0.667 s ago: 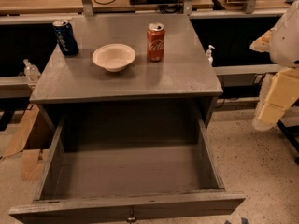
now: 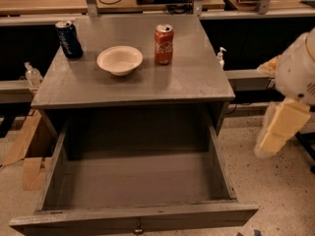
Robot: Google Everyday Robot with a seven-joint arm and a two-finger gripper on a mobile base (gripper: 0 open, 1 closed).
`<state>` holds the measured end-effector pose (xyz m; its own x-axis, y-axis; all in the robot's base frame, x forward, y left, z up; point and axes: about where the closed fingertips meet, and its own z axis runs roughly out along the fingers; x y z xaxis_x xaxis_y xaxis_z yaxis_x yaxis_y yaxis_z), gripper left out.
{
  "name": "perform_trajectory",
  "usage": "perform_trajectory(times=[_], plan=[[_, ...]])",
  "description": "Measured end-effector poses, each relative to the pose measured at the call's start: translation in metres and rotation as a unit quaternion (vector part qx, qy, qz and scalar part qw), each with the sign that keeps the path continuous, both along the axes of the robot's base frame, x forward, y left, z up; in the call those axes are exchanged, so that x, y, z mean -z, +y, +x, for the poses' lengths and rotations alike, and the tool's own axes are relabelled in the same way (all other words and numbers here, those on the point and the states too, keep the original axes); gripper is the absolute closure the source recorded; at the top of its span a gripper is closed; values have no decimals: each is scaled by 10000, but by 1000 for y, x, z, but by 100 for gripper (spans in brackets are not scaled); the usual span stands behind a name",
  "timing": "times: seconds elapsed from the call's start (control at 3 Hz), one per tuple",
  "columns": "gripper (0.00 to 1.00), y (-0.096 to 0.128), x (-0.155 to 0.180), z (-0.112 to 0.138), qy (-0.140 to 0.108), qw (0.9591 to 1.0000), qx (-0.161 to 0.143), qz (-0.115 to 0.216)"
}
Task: Close top drawer
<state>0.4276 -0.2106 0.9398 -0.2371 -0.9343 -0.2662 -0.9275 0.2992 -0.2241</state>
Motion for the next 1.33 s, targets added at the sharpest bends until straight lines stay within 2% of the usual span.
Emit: perform_trajectory(times=[0.33,0.67,1.33], plan=[[0,5,50,-18,35,9993,123,348],[18,5,100,-42,-1,9983,269,512],[64,5,175,-118,109,9983,295,489]])
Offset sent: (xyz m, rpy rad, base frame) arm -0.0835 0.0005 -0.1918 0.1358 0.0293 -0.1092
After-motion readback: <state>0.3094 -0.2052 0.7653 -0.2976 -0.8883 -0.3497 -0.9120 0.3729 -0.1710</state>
